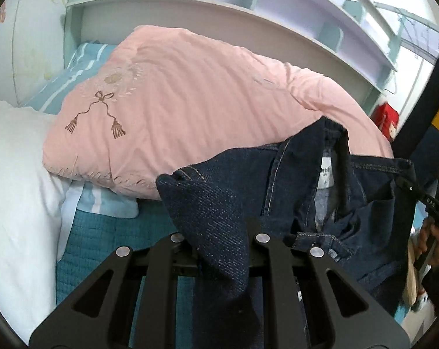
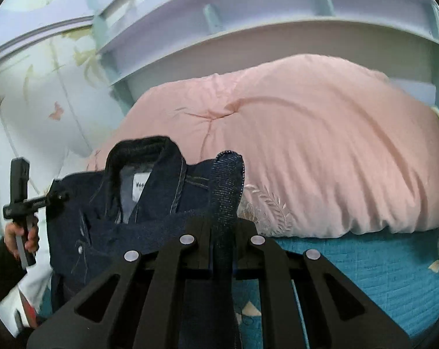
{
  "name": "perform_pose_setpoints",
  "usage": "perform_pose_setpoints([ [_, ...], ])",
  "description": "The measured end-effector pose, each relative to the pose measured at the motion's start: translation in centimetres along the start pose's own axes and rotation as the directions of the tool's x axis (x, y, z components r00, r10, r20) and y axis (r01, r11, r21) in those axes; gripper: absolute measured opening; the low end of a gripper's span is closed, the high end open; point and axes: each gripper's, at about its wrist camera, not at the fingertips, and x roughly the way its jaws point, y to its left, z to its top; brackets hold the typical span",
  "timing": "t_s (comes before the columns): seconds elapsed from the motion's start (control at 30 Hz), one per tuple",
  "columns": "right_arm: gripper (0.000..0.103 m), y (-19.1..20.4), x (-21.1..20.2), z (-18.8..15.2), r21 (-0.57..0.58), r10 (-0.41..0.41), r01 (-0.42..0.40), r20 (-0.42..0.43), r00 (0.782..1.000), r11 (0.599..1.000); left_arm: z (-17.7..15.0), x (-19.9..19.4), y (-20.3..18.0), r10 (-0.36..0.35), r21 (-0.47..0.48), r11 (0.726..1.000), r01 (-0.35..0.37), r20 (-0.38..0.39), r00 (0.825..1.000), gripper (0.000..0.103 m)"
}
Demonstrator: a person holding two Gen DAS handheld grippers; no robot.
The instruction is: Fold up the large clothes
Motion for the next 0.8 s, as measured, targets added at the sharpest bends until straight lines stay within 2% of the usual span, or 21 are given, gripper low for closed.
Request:
perform_pose_setpoints([
  [0.17, 0.007, -0.1, -2.1, -3.0, 0.003, 0.026, -0.026, -0.001, 1.000, 1.000, -2.7, -2.4, 0.5, -0.052, -0.003, 0.999, 0.052, 0.011, 0.999, 0.015],
  [0.57, 0.008, 3.9, -10.1, -9.4, -0.012, 0.044, -0.044, -0.042, 0.998, 0.999, -11.0, -9.4, -0.9, -0.066, 0.001, 0.998, 0.066, -0.035, 0.997, 0.015],
  [0.8, 0.009, 5.4, -13.7, -14.9, 0.009, 0.024, -0.023, -0.136, 0.990, 1.000, -18.4, -12.0, -1.6, -0.061, -0.010, 0.998, 0.060, -0.129, 0.990, 0.016],
])
